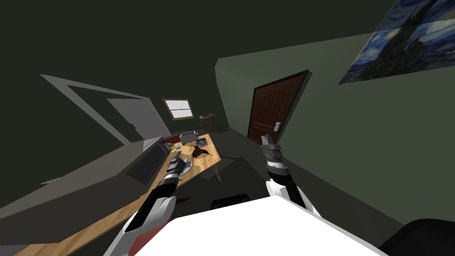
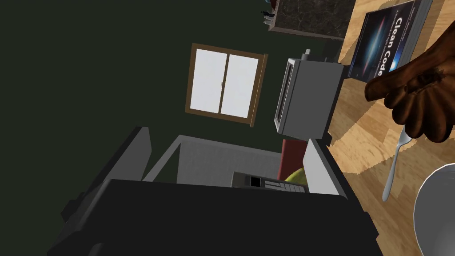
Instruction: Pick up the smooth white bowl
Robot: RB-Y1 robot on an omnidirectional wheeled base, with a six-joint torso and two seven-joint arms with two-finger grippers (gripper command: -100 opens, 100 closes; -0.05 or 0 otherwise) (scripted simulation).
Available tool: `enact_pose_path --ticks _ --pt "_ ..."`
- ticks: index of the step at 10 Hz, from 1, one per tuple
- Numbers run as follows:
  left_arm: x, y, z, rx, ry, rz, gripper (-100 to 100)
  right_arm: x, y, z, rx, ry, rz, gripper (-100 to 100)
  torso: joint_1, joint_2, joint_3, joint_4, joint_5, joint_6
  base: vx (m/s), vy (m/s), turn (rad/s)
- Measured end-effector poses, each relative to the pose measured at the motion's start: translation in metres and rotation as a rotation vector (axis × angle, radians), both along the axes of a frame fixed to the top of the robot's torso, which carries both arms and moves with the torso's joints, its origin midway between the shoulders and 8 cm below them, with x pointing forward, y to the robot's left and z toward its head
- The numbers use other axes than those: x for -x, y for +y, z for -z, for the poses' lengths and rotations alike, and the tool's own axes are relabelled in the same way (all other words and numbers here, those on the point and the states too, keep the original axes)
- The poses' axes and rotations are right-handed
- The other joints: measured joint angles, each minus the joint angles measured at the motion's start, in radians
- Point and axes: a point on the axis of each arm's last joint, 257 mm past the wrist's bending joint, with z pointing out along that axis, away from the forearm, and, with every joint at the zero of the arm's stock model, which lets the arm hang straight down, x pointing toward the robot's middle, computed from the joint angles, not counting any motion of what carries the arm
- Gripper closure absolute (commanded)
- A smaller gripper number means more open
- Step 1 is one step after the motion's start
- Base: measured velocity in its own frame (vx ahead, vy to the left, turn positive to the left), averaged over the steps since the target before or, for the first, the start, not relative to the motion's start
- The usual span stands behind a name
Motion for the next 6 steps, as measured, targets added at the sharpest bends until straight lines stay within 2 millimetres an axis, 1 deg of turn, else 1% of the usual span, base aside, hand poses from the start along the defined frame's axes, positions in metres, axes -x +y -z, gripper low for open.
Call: enact_pose_path --ticks 1,3,4,5,6 --pt "-0.001 0.008 0.007 0.011 0.028 -0.01 -100 0.0 0.0 0.0 0.0 0.0 0.0 0 0.0 0.0 0.0 0.0 0.0 0.0 -0.009 -0.058 -0.01" --pt "0.002 0.019 0.024 0.032 0.083 -0.027 -100 0.0 0.0 0.0 0.0 0.0 0.0 0 0.001 -0.001 0.0 0.0 0.0 0.0 0.002 -0.053 -0.016" --pt "0.001 0.024 0.029 0.04 0.104 -0.033 -100 0.0 0.0 0.0 0.0 0.0 0.0 0 0.002 -0.001 -0.001 0.0 0.0 0.0 -0.007 -0.055 -0.03" --pt "0.004 0.03 0.039 0.054 0.137 -0.044 -100 0.0 0.0 0.0 0.0 0.0 0.0 0 0.001 -0.001 0.0 0.0 0.0 0.0 -0.015 -0.08 -0.037" --pt "0.006 0.04 0.049 0.071 0.172 -0.057 -100 0.0 0.0 0.0 0.0 0.0 0.0 0 0.0 0.0 0.0 0.0 0.0 0.0 -0.006 -0.057 -0.007"
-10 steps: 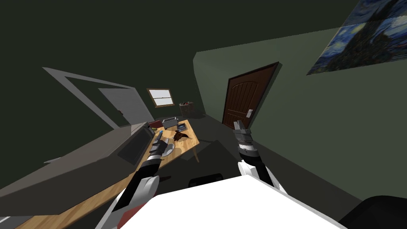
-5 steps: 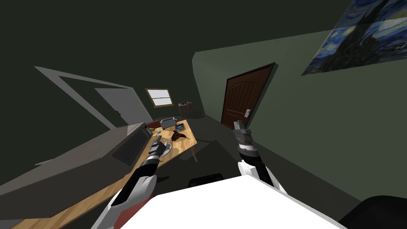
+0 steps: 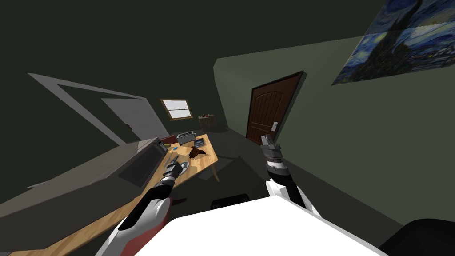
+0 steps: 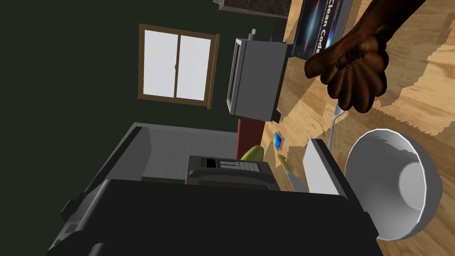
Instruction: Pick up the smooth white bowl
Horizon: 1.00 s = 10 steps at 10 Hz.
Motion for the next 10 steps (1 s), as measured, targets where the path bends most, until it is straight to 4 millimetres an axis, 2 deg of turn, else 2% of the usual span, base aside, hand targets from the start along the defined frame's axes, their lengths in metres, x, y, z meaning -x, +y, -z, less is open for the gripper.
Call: enact_pose_path --ticks 2,6,10 --pt "0.003 0.013 0.02 0.027 0.058 -0.02 -100 0.0 0.0 0.0 0.0 0.0 0.0 0 0.002 -0.001 0.0 0.0 0.0 0.0 0.005 -0.037 -0.021" --pt "0.011 0.028 0.048 0.075 0.154 -0.053 -100 0.0 0.0 0.0 0.0 0.0 0.0 0 0.003 -0.001 -0.001 0.0 0.001 0.0 0.012 -0.037 -0.029" --pt "0.031 0.056 0.098 0.159 0.311 -0.112 -100 0.0 0.0 0.0 0.0 0.0 0.0 0 0.004 -0.004 -0.002 -0.001 0.001 0.0 0.044 -0.023 -0.035"
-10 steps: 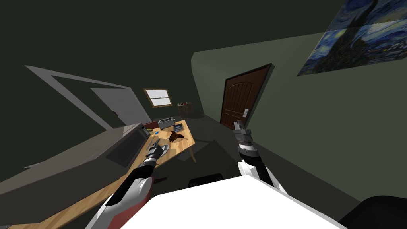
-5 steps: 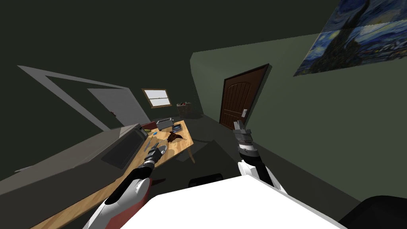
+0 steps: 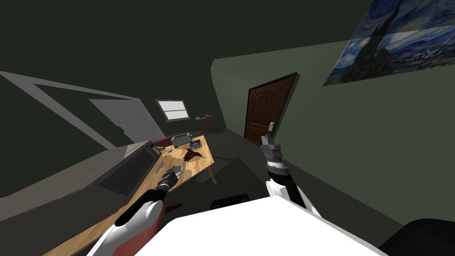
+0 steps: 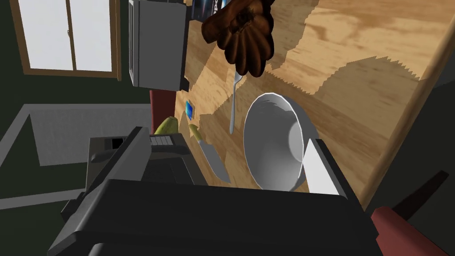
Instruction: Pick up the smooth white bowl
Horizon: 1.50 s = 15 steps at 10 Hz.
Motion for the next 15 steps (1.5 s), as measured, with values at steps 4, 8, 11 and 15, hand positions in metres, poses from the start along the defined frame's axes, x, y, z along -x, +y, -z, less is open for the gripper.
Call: enact_pose_path --ticks 4,8,11,15 --pt "0.018 0.015 0.036 0.063 0.123 -0.046 -100 0.0 0.0 0.0 0.0 0.0 0.0 0 0.003 -0.001 -0.001 0.0 0.001 0.0 0.067 0.025 -0.042" --pt "0.047 0.035 0.076 0.133 0.261 -0.105 -100 0.0 0.0 0.0 0.0 0.0 0.0 0 0.004 -0.003 -0.002 -0.001 0.001 0.0 0.1 0.052 -0.043" --pt "0.071 0.046 0.099 0.179 0.357 -0.15 -100 0.0 0.0 0.0 0.0 0.0 0.0 0 0.006 -0.002 -0.001 0.0 0.001 0.0 0.08 0.066 -0.04" --pt "0.101 0.056 0.128 0.229 0.468 -0.206 -100 0.0 0.0 0.0 0.0 0.0 0.0 0 0.004 -0.001 -0.001 0.0 0.001 0.0 0.075 0.037 -0.026"
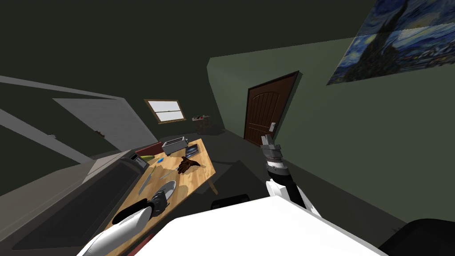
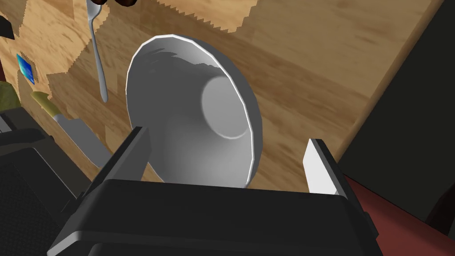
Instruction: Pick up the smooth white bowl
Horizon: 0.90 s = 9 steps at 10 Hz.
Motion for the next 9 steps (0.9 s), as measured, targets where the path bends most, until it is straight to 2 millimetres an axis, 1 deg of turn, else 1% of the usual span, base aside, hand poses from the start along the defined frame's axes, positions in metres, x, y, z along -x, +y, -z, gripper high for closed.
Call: enact_pose_path --ticks 2,3,4,5,9 --pt "0.012 0.001 0.009 0.018 0.044 -0.02 -100 0.0 0.0 0.0 0.0 0.0 0.0 0 -0.001 0.002 0.001 0.0 0.0 0.0 0.041 0.027 -0.024" --pt "0.026 0.002 0.018 0.035 0.079 -0.034 -100 0.0 0.0 0.0 0.0 0.0 0.0 0 -0.001 0.002 0.001 0.001 0.0 0.0 0.021 0.012 -0.003" --pt "0.028 0.001 0.019 0.038 0.085 -0.037 0 0.0 0.0 0.0 0.0 0.0 0.0 0 -0.002 0.003 0.002 0.001 0.0 0.0 0.0 0.0 0.0" --pt "0.028 0.001 0.019 0.038 0.084 -0.037 -100 0.0 0.0 0.0 0.0 0.0 0.0 0 -0.003 0.004 0.003 0.001 -0.001 0.0 0.015 0.02 -0.004" --pt "0.026 -0.001 0.035 0.039 0.085 -0.039 -100 0.0 0.0 0.0 0.0 0.0 0.0 0 -0.001 0.004 0.002 0.001 0.0 0.0 0.015 0.021 -0.005"
